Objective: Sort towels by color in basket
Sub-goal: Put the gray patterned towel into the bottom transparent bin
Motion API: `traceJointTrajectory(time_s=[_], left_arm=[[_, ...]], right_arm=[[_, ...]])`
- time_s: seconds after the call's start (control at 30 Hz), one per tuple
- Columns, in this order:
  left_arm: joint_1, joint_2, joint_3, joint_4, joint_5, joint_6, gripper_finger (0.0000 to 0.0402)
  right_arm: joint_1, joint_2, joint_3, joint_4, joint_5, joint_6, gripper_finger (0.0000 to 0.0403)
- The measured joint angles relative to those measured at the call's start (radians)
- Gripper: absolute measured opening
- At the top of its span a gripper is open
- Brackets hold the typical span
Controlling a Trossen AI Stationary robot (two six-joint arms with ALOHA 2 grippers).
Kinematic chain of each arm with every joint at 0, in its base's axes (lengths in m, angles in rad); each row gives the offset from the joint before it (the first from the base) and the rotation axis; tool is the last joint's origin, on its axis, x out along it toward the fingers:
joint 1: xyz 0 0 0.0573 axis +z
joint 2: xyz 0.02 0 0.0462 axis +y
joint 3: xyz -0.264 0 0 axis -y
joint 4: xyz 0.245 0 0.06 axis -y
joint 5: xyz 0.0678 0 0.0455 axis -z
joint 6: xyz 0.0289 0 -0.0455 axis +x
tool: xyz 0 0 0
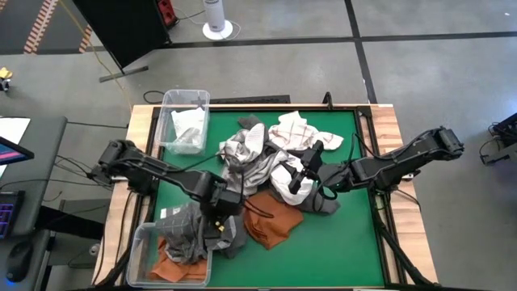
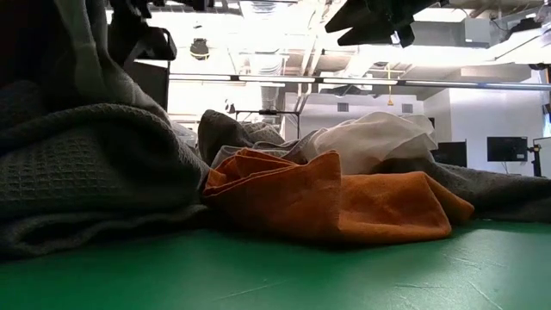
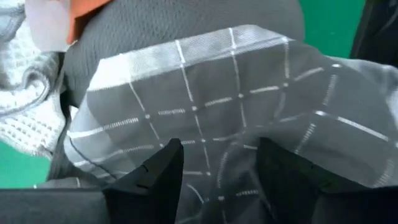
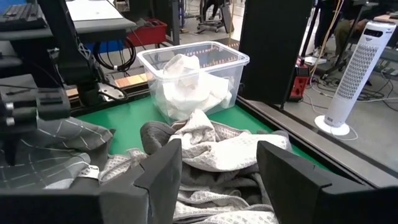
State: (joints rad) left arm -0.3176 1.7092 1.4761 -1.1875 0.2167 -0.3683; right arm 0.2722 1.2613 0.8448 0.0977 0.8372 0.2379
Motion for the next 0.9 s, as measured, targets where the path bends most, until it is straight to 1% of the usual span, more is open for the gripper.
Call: traceJointTrajectory(time_s=[0.17, 0.23, 0.27, 0.33, 0.43, 0.47, 0.5, 0.7, 0.83, 0.9], left_arm=[[0.000, 0.050, 0.000, -0.004, 0.000, 0.035, 0.0192], [0.000, 0.059, 0.000, -0.004, 0.001, 0.059, 0.0177], [0.000, 0.059, 0.000, -0.004, 0.000, 0.070, 0.0165], [0.000, 0.058, 0.000, -0.004, 0.000, 0.093, 0.0127], [0.000, 0.049, 0.000, -0.004, -0.002, 0.121, 0.0043], [0.001, 0.042, 0.000, -0.004, -0.004, 0.127, 0.0022], [0.002, 0.036, 0.000, -0.004, -0.010, 0.133, 0.0013], [0.005, -0.033, 0.009, -0.004, -0.064, 0.147, 0.0001], [0.006, -0.106, 0.066, 0.000, -0.097, 0.142, 0.0001], [0.006, -0.150, 0.103, -0.006, -0.140, 0.123, 0.0001]], right_arm=[[0.000, 0.000, 0.000, 0.000, 0.001, -0.004, 0.0235], [0.000, 0.000, 0.000, -0.001, 0.002, -0.009, 0.0235], [0.000, 0.000, 0.000, -0.003, 0.002, -0.010, 0.0235], [0.000, 0.000, 0.000, -0.011, 0.003, -0.010, 0.0235], [0.000, 0.000, 0.000, -0.015, 0.003, -0.010, 0.0235], [0.000, 0.000, 0.000, -0.014, 0.003, -0.010, 0.0235], [0.000, 0.000, 0.000, -0.014, 0.003, -0.010, 0.0235], [0.000, 0.000, 0.000, -0.014, 0.003, -0.010, 0.0235], [0.000, 0.000, 0.000, -0.011, 0.007, -0.010, 0.0235], [0.000, 0.000, 0.000, -0.011, 0.007, -0.010, 0.0235]])
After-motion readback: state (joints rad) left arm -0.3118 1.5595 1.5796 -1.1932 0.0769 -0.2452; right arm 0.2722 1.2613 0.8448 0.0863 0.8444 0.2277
